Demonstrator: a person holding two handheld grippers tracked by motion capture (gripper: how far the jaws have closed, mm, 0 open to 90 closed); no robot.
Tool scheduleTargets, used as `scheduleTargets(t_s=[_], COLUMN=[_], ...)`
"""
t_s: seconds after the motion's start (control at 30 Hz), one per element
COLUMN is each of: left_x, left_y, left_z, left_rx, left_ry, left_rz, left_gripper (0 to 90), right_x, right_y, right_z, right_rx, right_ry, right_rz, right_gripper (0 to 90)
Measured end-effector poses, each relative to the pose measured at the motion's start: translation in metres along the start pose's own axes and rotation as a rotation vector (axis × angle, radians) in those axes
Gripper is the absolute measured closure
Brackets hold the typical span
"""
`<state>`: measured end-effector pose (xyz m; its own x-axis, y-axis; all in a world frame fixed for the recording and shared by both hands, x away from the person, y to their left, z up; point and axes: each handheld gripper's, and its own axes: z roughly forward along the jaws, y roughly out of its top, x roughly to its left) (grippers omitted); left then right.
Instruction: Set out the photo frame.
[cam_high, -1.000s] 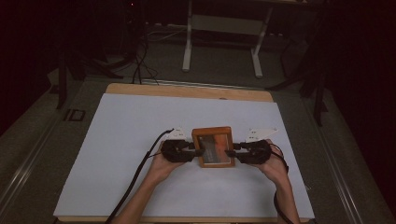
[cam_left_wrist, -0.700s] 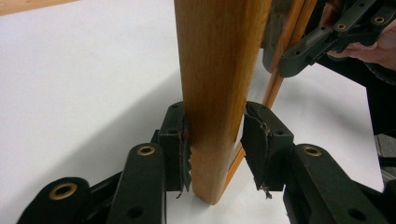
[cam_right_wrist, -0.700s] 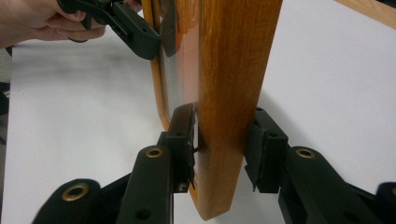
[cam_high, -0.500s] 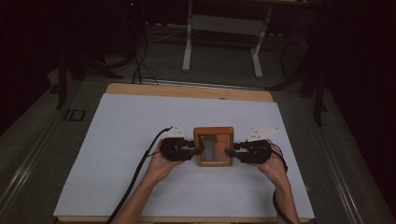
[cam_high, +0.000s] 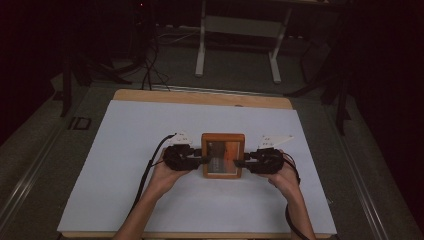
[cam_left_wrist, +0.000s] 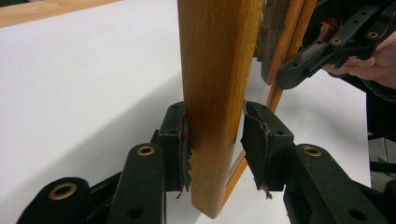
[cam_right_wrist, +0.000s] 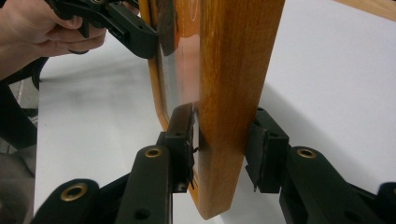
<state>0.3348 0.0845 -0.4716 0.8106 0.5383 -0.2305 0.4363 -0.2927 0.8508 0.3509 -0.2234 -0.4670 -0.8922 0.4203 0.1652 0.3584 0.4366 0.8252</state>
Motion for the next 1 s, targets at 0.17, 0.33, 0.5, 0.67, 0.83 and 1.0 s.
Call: scheduleTargets(t_s=[0.17,0.33,0.5,0.67,0.83,1.0], left_x=[0.002,0.003,0.007,0.01,0.012,0.013], left_y=[-0.001,-0.004,-0.005,-0.006,-0.006,-0.007], left_z=[-0.007,-0.014,-0.022,-0.029,-0.033,-0.037], left_rx=[0.006,0.011,0.013,0.013,0.013,0.01], left_ry=[0.008,0.017,0.017,0.025,0.034,0.045], left_rz=[-0.01,-0.017,-0.032,-0.052,-0.062,-0.073], left_gripper=[62.4,62.4,62.3,62.0,61.8,61.6], right_x=[0.003,0.007,0.011,0.013,0.015,0.018], right_y=[0.002,0.005,0.008,0.009,0.011,0.013], right_z=[0.008,0.014,0.021,0.027,0.031,0.035], right_rx=[-0.006,-0.003,-0.011,-0.021,-0.032,-0.04], right_ry=[0.014,0.011,0.018,0.026,0.027,0.026], right_rz=[0.018,0.015,0.027,0.042,0.05,0.058], right_gripper=[64.9,64.6,64.5,64.5,64.4,64.0])
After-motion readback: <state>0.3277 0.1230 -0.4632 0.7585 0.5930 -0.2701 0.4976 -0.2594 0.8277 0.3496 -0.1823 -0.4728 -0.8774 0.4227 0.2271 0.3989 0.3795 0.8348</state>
